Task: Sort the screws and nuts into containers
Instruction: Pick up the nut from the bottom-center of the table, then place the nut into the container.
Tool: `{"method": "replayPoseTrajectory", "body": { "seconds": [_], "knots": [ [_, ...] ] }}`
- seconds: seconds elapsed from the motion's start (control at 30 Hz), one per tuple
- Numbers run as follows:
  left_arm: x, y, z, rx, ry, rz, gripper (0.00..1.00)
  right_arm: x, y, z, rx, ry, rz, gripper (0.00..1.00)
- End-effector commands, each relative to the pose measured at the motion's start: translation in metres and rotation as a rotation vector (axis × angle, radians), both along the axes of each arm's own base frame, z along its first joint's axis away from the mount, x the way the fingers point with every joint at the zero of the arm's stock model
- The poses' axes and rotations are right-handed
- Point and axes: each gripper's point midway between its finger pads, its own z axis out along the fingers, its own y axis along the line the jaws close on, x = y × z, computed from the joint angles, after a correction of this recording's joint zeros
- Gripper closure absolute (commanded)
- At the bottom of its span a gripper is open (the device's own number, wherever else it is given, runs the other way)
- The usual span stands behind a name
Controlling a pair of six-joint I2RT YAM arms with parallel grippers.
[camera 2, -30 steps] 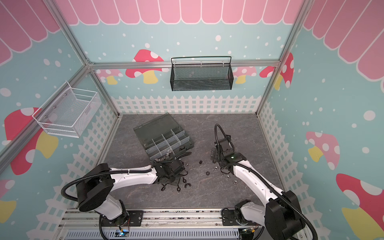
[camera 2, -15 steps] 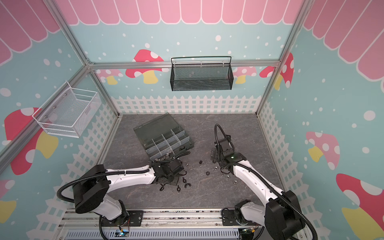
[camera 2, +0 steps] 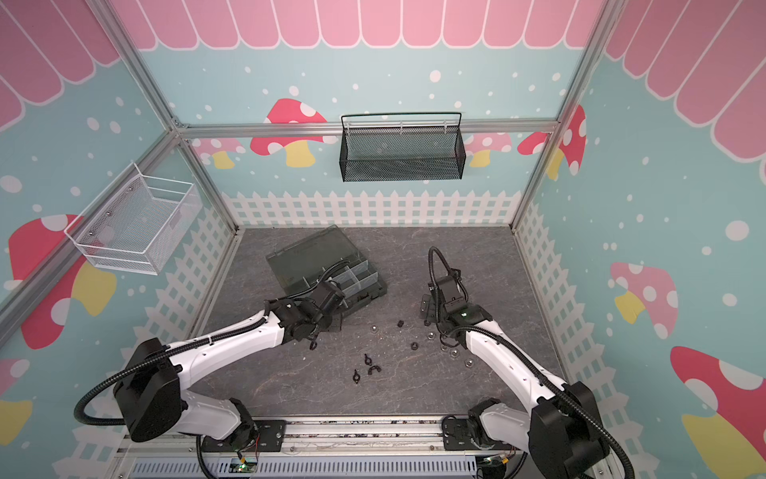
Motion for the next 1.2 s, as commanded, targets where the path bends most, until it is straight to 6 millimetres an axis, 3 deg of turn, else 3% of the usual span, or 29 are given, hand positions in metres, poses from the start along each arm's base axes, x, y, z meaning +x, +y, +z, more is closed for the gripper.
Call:
{"method": "replayPoseTrajectory", "body": {
  "seconds": [0.0,0.17,0.43,0.83,1.0,1.17],
  "knots": [
    [0.022,0.027,0.026,0.021,-0.079,0.064,1.00,0.008,0.000,0.017,0.018,-0.051,-0.016,0.03],
    [0.044,0.064,0.028,0.027,-0.092,0.149,1.00,0.009,0.003,0.019,0.031,-0.058,-0.008,0.03],
    [0.071,0.092,0.004,0.006,-0.049,0.210,1.00,0.011,0.006,0.021,0.050,-0.065,-0.002,0.03],
    [0.090,0.096,-0.032,0.006,0.000,0.226,1.00,0.011,0.007,0.020,0.058,-0.066,-0.003,0.03],
    [0.091,0.092,-0.040,-0.013,0.014,0.223,0.87,0.012,0.007,0.019,0.058,-0.061,-0.003,0.03],
    [0.090,0.091,-0.040,-0.021,0.014,0.221,0.82,0.012,0.007,0.019,0.057,-0.063,-0.003,0.03]
  ]
}}
